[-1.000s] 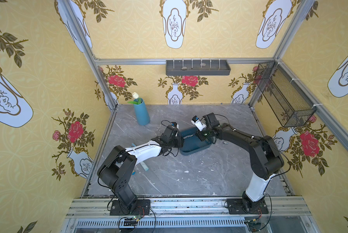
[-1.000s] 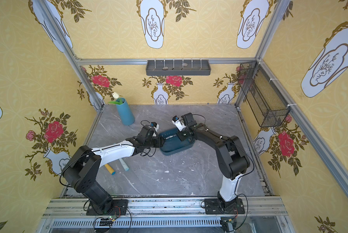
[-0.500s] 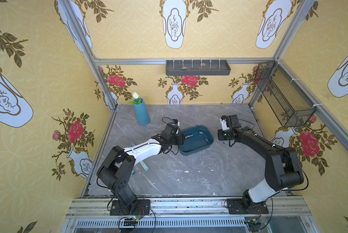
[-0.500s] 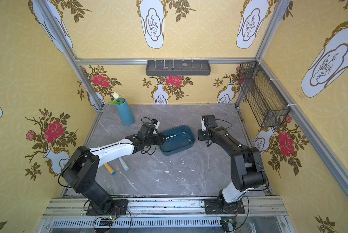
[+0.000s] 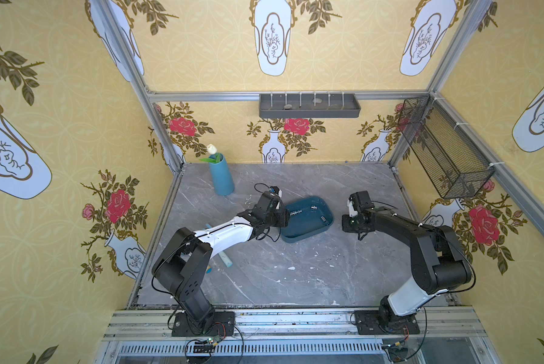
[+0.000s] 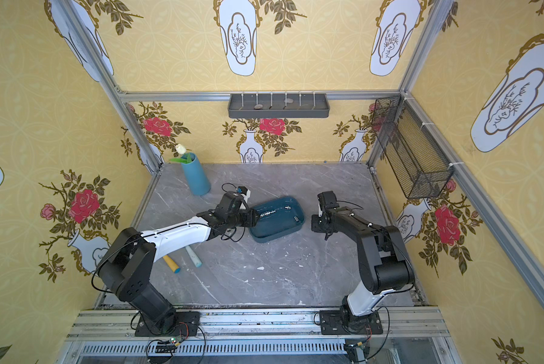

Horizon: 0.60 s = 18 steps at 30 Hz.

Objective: Take out the socket from the storage box
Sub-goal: Place the socket head at the center of the board.

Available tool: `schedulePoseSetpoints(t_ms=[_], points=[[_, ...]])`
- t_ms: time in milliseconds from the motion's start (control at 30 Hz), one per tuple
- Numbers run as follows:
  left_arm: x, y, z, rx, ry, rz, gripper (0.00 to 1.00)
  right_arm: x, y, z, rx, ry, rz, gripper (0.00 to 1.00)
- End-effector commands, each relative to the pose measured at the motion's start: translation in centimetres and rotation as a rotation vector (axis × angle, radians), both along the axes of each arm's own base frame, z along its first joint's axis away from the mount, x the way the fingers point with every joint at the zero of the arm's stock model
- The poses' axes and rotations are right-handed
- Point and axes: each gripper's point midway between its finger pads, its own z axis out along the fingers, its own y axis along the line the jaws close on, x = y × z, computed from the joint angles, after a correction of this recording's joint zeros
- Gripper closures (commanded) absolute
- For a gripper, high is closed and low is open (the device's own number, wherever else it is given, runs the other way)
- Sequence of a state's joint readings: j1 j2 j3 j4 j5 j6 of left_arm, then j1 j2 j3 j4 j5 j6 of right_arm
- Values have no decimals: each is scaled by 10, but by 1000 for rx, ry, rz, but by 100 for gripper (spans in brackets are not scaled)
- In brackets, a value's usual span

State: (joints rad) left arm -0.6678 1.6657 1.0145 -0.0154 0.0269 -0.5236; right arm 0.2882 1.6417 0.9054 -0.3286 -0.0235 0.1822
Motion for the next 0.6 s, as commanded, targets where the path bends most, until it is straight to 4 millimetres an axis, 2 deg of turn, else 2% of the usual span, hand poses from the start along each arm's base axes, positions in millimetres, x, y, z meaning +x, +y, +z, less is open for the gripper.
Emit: schedulePoseSetpoints(t_ms=[0,333,567], points=[[0,-1,-4,3,11,-5,45,5,7,-2,5,-23,13,80],[-3,1,-3,-4,13,-3,45,4,6,-13,-37,-3,15,77],[-6,1,3,-5,12,-7,43,6,4,-6,-57,-18,-3,55]])
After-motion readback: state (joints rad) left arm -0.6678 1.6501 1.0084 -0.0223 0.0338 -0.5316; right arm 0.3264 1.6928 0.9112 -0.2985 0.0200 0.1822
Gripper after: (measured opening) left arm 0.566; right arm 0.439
